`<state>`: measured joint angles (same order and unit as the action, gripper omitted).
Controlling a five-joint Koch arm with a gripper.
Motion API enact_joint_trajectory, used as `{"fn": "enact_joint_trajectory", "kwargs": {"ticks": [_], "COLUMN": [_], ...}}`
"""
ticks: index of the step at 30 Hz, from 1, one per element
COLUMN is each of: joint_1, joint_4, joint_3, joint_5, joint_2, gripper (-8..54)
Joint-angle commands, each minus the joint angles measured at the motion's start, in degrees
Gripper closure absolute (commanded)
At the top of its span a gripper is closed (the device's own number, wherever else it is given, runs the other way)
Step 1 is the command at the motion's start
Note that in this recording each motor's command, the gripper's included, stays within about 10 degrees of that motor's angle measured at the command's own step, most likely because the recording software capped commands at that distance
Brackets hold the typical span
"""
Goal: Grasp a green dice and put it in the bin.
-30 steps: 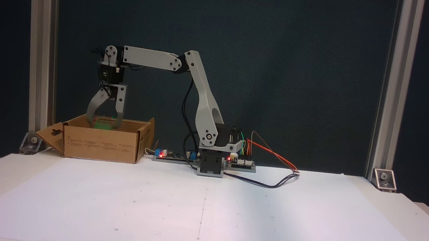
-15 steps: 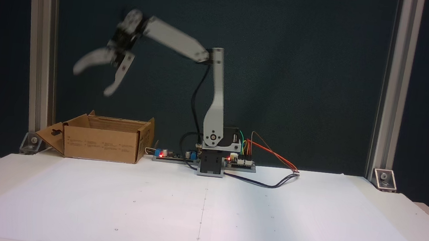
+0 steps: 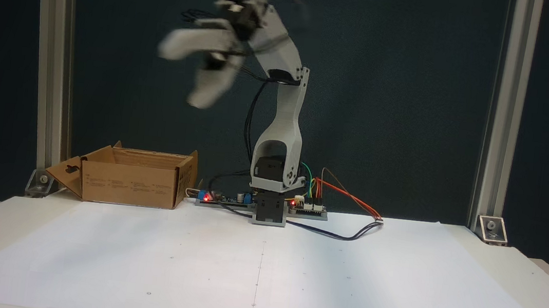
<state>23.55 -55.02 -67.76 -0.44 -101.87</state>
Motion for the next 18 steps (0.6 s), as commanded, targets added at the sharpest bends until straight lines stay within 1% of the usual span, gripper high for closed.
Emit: {"fn": "enact_joint_trajectory", "kwargs": {"ticks": [1, 3, 5, 8, 16, 18], "joint_1": [-9.0, -16.3, -18.2, -18.6, -18.6, -18.8], "joint_4": [5.4, 8.3, 13.2, 21.8, 42.3, 47.4], "joint_3": [-1.6, -5.4, -9.9, -19.2, -44.5, -49.5], "joint_5": [2.5, 2.5, 2.5, 2.5, 2.4, 2.4], "joint_2": [-4.0, -6.4, -8.7, -13.9, -31.6, -33.9], "gripper": [1.7, 1.6, 1.0, 0.5, -1.0, -1.0]}}
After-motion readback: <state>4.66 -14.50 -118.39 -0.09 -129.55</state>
